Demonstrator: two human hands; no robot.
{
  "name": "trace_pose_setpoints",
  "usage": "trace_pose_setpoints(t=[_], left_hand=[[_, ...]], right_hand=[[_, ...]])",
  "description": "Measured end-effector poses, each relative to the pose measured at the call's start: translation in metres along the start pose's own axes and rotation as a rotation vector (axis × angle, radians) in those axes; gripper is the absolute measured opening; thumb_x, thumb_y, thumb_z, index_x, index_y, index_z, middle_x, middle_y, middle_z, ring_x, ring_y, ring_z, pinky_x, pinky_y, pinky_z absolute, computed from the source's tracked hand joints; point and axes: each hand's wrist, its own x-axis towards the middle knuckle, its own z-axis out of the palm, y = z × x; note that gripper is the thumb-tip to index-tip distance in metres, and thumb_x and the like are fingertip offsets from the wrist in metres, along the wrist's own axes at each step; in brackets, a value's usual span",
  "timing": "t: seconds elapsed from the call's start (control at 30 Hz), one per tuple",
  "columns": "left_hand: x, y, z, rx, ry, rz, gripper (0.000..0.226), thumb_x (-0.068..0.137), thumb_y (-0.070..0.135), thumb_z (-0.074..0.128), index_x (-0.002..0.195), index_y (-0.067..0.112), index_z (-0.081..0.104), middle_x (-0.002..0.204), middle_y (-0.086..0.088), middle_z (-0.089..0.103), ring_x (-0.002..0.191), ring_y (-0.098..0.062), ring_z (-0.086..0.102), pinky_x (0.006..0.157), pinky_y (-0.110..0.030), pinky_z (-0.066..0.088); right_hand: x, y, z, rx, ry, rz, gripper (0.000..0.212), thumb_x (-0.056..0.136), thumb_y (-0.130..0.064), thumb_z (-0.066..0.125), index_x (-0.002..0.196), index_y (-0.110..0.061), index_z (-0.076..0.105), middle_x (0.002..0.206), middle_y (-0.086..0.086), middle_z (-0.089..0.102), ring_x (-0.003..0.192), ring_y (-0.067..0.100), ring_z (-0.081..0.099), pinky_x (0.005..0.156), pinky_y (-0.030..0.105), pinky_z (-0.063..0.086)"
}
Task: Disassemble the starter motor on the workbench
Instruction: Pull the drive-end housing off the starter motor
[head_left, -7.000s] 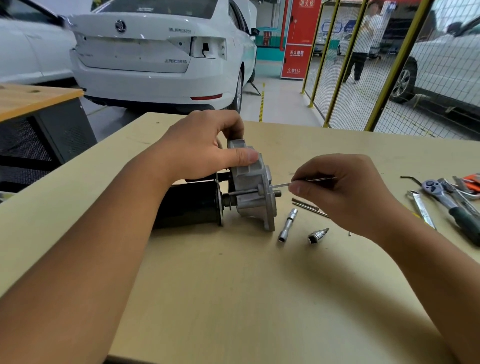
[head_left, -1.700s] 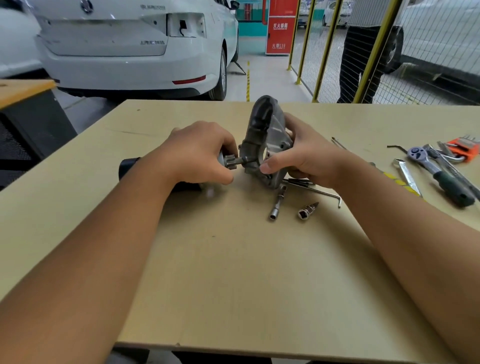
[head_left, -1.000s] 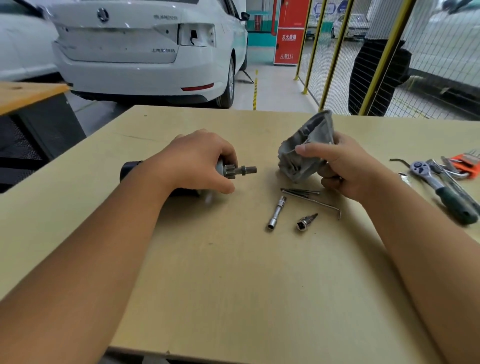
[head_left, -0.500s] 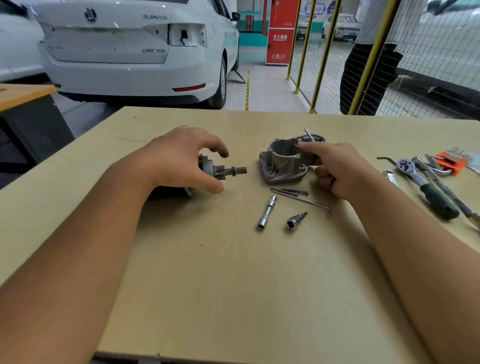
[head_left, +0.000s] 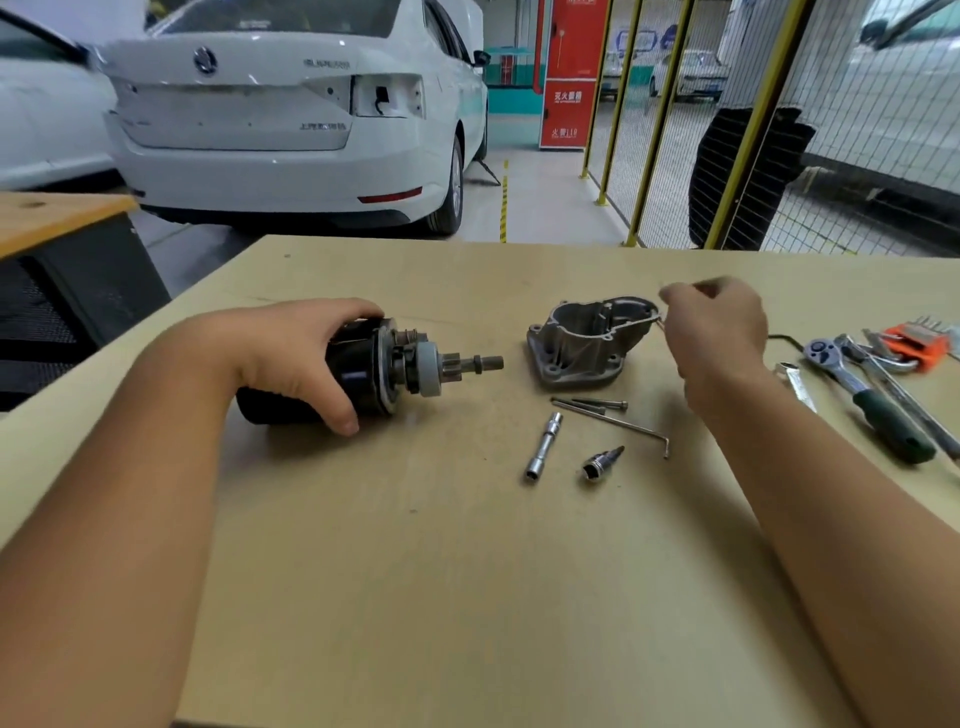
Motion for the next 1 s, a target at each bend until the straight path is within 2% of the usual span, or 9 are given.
trace_pose_setpoints(t=[0.1, 0.23, 0.33, 0.4, 0.47, 0.6, 0.77, 0.93, 1.0], left_hand=[[0.001, 0.0, 0.001, -0.006, -0.003, 0.026, 0.096, 0.036, 0.045, 0.093, 0.121, 0.058, 0.05, 0.114, 0.023, 0.064, 0.101, -0.003, 0.063, 0.09, -0.035, 0.056], [0.002, 0.008, 0.003, 0.008, -0.053, 0.096, 0.095, 0.039, 0.04, 0.092, 0.121, 0.061, 0.049, 0.113, 0.036, 0.06, 0.105, 0.007, 0.06, 0.09, -0.023, 0.051], [0.002, 0.022, 0.008, 0.063, -0.075, 0.139, 0.111, 0.038, 0.042, 0.093, 0.137, 0.055, 0.044, 0.121, 0.037, 0.055, 0.119, 0.001, 0.055, 0.095, -0.019, 0.046], [0.004, 0.036, 0.013, 0.131, -0.078, 0.169, 0.127, 0.035, 0.048, 0.098, 0.147, 0.049, 0.039, 0.134, 0.03, 0.048, 0.129, -0.006, 0.047, 0.11, -0.03, 0.042], [0.004, 0.049, 0.019, 0.189, -0.087, 0.174, 0.132, 0.035, 0.047, 0.103, 0.15, 0.048, 0.037, 0.139, 0.023, 0.047, 0.131, -0.01, 0.045, 0.114, -0.039, 0.04], [0.001, 0.056, 0.024, 0.24, -0.007, 0.217, 0.109, 0.05, 0.032, 0.097, 0.143, 0.048, 0.043, 0.126, 0.022, 0.053, 0.117, -0.011, 0.054, 0.101, -0.039, 0.05], [0.001, 0.057, 0.023, 0.239, 0.046, 0.251, 0.086, 0.051, 0.035, 0.088, 0.128, 0.051, 0.05, 0.111, 0.019, 0.06, 0.101, -0.011, 0.061, 0.087, -0.042, 0.056], [0.0, 0.05, 0.018, 0.142, 0.112, 0.231, 0.083, 0.043, 0.044, 0.084, 0.119, 0.055, 0.054, 0.102, 0.022, 0.067, 0.092, -0.004, 0.064, 0.082, -0.038, 0.058], [0.0, 0.046, 0.016, 0.08, 0.124, 0.225, 0.081, 0.041, 0.048, 0.082, 0.117, 0.055, 0.055, 0.103, 0.021, 0.067, 0.092, -0.003, 0.065, 0.082, -0.038, 0.059]], right_hand=[[-0.015, -0.012, 0.0, -0.009, 0.038, -0.249, 0.014, 0.086, -0.036, 0.06, 0.091, -0.026, 0.067, 0.084, -0.012, 0.064, 0.082, 0.011, 0.062, 0.069, 0.03, 0.049], [-0.048, -0.026, 0.007, -0.065, -0.131, -0.471, 0.01, 0.085, -0.033, 0.066, 0.082, -0.026, 0.07, 0.072, -0.011, 0.065, 0.068, 0.005, 0.061, 0.062, 0.024, 0.047], [-0.067, -0.029, 0.012, -0.055, -0.284, -0.552, 0.01, 0.087, -0.027, 0.068, 0.08, -0.021, 0.072, 0.065, -0.009, 0.064, 0.062, 0.006, 0.058, 0.062, 0.026, 0.046], [-0.073, -0.027, 0.015, -0.063, -0.361, -0.568, 0.01, 0.088, -0.024, 0.069, 0.082, -0.018, 0.072, 0.068, -0.003, 0.066, 0.067, 0.014, 0.063, 0.064, 0.034, 0.052], [-0.076, -0.025, 0.017, -0.043, -0.395, -0.559, 0.01, 0.088, -0.024, 0.069, 0.081, -0.017, 0.072, 0.071, 0.002, 0.069, 0.071, 0.022, 0.066, 0.069, 0.041, 0.056], [-0.074, -0.021, 0.021, -0.029, -0.388, -0.545, 0.011, 0.088, -0.025, 0.069, 0.08, -0.018, 0.072, 0.071, 0.0, 0.068, 0.072, 0.02, 0.064, 0.067, 0.037, 0.054], [-0.071, -0.016, 0.023, -0.013, -0.408, -0.526, 0.01, 0.086, -0.026, 0.071, 0.078, -0.02, 0.072, 0.065, -0.003, 0.065, 0.056, 0.002, 0.053, 0.05, 0.011, 0.038], [-0.069, -0.013, 0.025, 0.022, -0.418, -0.465, 0.01, 0.085, -0.027, 0.071, 0.078, -0.02, 0.074, 0.069, -0.002, 0.068, 0.064, 0.012, 0.061, 0.06, 0.025, 0.046], [-0.07, -0.013, 0.025, 0.053, -0.468, -0.45, 0.011, 0.086, -0.026, 0.069, 0.078, -0.019, 0.073, 0.069, 0.0, 0.069, 0.062, 0.01, 0.058, 0.059, 0.027, 0.046]])
